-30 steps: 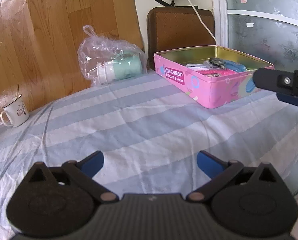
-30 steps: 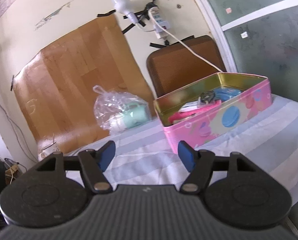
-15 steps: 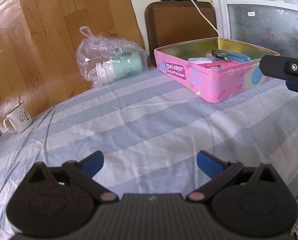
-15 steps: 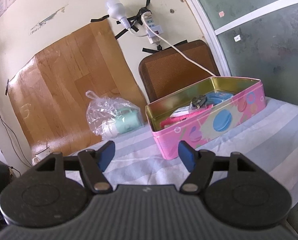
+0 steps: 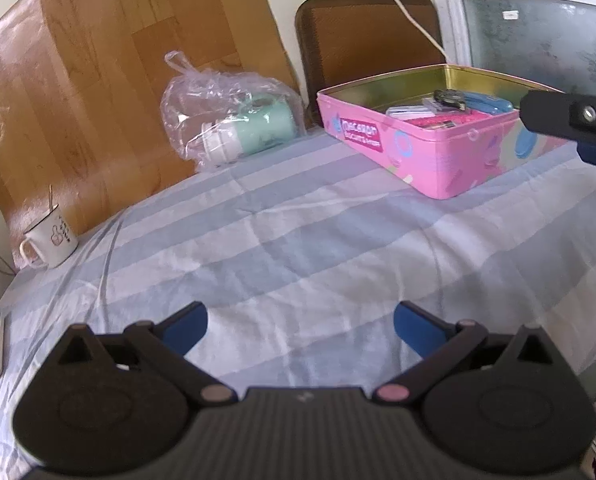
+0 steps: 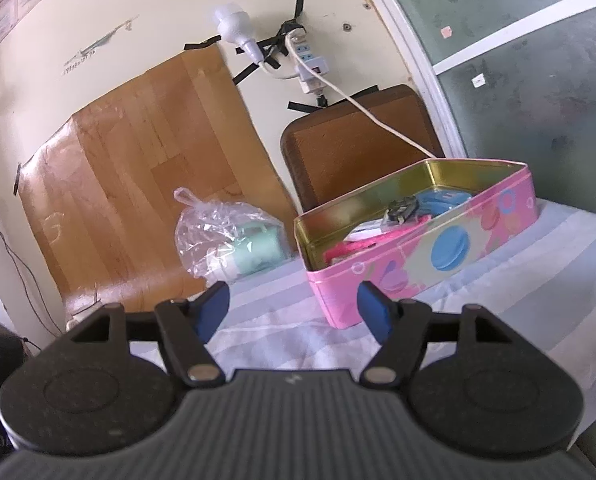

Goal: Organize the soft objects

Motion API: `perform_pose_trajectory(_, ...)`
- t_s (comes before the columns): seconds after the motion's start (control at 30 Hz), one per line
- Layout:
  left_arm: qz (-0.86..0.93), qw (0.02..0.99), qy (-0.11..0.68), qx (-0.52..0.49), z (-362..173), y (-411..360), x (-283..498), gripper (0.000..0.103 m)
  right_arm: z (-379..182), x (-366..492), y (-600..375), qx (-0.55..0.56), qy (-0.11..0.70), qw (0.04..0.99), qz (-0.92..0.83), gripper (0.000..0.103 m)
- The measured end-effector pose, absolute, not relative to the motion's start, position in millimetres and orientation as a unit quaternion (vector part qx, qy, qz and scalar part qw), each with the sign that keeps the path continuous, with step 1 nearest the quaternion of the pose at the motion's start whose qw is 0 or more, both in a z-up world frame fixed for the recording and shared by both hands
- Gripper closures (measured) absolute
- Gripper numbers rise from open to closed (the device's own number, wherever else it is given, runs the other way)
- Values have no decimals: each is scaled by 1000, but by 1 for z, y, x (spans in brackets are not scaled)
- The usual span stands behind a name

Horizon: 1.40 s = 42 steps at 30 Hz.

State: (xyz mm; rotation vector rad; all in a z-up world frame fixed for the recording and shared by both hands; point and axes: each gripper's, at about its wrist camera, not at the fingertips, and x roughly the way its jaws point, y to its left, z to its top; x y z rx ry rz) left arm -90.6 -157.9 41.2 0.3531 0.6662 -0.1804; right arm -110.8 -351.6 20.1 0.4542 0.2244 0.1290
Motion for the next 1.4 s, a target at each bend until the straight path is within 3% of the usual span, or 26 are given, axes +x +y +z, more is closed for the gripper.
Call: perform_pose_trajectory(1.4,-134,916,358,119,37,-156,-84,0,17,-107,-352,213,112,969,63,30)
